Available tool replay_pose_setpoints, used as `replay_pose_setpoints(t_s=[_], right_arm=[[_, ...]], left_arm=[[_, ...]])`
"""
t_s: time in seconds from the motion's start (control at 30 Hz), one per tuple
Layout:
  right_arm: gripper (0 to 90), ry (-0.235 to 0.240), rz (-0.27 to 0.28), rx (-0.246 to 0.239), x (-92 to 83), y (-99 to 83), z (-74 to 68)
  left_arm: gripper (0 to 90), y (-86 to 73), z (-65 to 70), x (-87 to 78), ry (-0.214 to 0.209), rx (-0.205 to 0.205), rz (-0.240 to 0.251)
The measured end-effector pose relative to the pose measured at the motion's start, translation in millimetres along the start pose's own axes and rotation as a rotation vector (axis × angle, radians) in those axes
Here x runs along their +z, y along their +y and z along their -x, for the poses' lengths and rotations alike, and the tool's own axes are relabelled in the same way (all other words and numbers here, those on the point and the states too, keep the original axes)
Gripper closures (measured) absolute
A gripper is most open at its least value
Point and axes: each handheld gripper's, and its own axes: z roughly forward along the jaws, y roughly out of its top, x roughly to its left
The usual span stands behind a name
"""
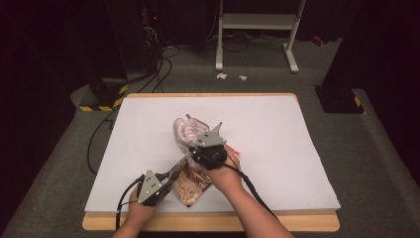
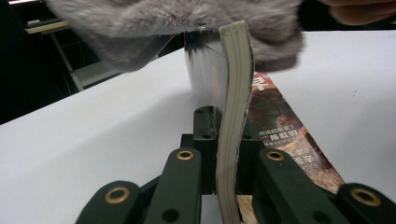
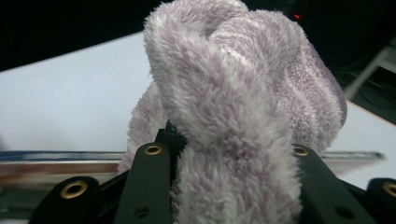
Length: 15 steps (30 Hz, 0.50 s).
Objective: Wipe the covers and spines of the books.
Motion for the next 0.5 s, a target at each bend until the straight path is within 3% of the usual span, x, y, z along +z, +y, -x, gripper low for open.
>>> replay_pose_setpoints(t_s=[0.03,0.07,0.1,0.13,0.17,0.2,0.23,0.27,0.3,0.47,0.5], right_arm=[[67.1,0.000,0.000,0.000,0.0,0.0,0.0],[67.1,-0.046,-0.019,0.017,6.5,-3.1,16.9],[67.1,-0.046,-0.019,0.017,6.5,-3.1,16.9],[67.1,-0.083,-0.035,0.044,13.0,-6.1,33.5],[67.1,-0.083,-0.035,0.044,13.0,-6.1,33.5],[67.1,-0.117,-0.045,0.064,18.7,-8.7,48.6],[67.1,-0.117,-0.045,0.064,18.7,-8.7,48.6],[67.1,-0.159,-0.058,0.068,24.4,-10.7,62.0],[67.1,-0.159,-0.058,0.068,24.4,-10.7,62.0],[67.0,-0.243,-0.107,0.123,41.2,-15.9,97.5],[67.0,-0.243,-0.107,0.123,41.2,-15.9,97.5]], left_arm=[[83.3,0.0,0.2,0.1,0.001,0.002,-0.001],[83.3,0.0,0.4,0.4,0.001,0.004,-0.001],[83.3,-0.1,0.8,0.7,0.003,0.006,-0.002],[83.2,0.0,1.0,0.8,0.004,0.007,-0.003],[83.2,0.0,1.1,0.9,0.001,0.008,-0.004],[83.3,0.2,1.0,0.8,-0.001,0.012,-0.006],[83.3,0.2,1.0,0.8,-0.001,0.012,-0.006],[83.3,0.2,1.1,0.9,-0.003,0.011,-0.005],[83.3,0.2,1.1,0.9,-0.003,0.011,-0.005],[83.3,-0.4,1.6,1.2,0.002,0.017,-0.007],[83.3,-0.4,1.6,1.2,0.002,0.017,-0.007]])
